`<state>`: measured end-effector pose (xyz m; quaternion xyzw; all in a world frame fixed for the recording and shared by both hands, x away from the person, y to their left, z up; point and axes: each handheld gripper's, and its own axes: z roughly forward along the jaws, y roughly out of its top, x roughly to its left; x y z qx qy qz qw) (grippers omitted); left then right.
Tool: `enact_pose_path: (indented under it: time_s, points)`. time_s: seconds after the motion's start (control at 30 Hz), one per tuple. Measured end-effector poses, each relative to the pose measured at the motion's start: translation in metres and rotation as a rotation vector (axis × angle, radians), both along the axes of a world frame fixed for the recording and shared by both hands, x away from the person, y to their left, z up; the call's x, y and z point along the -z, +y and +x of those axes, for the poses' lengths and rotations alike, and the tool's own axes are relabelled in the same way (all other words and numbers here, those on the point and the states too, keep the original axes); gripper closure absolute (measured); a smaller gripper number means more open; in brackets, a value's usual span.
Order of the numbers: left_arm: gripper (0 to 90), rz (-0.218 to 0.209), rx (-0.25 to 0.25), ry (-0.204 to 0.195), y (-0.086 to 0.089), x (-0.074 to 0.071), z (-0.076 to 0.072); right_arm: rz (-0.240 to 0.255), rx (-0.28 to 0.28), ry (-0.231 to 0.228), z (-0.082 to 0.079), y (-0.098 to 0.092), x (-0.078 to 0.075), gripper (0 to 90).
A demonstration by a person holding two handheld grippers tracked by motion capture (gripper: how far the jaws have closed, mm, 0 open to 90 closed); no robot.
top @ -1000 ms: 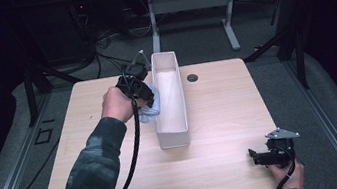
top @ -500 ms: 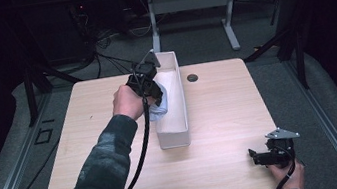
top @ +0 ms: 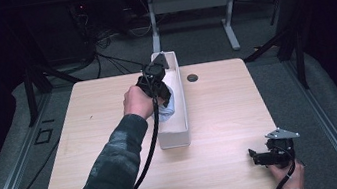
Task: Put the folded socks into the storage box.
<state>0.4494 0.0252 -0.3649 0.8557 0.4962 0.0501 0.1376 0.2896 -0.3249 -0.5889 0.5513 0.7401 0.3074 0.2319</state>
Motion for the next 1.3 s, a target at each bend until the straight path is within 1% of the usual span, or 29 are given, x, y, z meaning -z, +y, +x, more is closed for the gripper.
enact_pose_path:
  time_s: [0.13, 0.23, 0.57, 0.73, 0.77, 0.83, 1.0, 1.07, 1.1, 1.3]
  points:
    - [64.7, 0.010, -0.002, 0.010, -0.005, 0.004, 0.002, -0.001, -0.001, -0.001, 0.000, 0.000, 0.000, 1.1]
    - [64.6, 0.015, 0.002, 0.030, -0.009, 0.008, 0.004, 0.000, -0.001, -0.001, 0.000, 0.000, 0.000, 1.2]
    - [64.3, 0.036, 0.004, 0.053, -0.019, 0.021, 0.009, 0.000, -0.001, -0.001, 0.000, 0.000, 0.000, 1.4]
    - [64.0, 0.035, 0.001, 0.057, -0.021, 0.026, 0.011, 0.000, -0.002, -0.002, 0.000, 0.000, 0.000, 1.4]
    - [64.0, 0.042, 0.004, 0.057, -0.022, 0.027, 0.011, 0.000, -0.002, -0.003, 0.000, 0.000, 0.000, 1.4]
    - [63.9, 0.040, 0.002, 0.068, -0.021, 0.031, 0.012, 0.000, -0.002, -0.001, 0.000, 0.000, 0.000, 1.6]
    - [63.8, 0.047, -0.005, 0.078, -0.021, 0.041, 0.014, 0.000, -0.003, -0.003, 0.000, 0.000, 0.000, 1.8]
    - [63.8, 0.039, -0.008, 0.082, -0.022, 0.045, 0.014, 0.000, -0.003, -0.003, 0.000, 0.000, 0.000, 1.8]
    - [63.8, 0.043, -0.006, 0.081, -0.022, 0.046, 0.014, 0.000, -0.003, -0.003, 0.000, 0.000, 0.000, 1.8]
    - [63.7, 0.035, -0.008, 0.085, -0.023, 0.054, 0.014, 0.000, -0.003, -0.003, 0.000, 0.000, 0.000, 1.8]
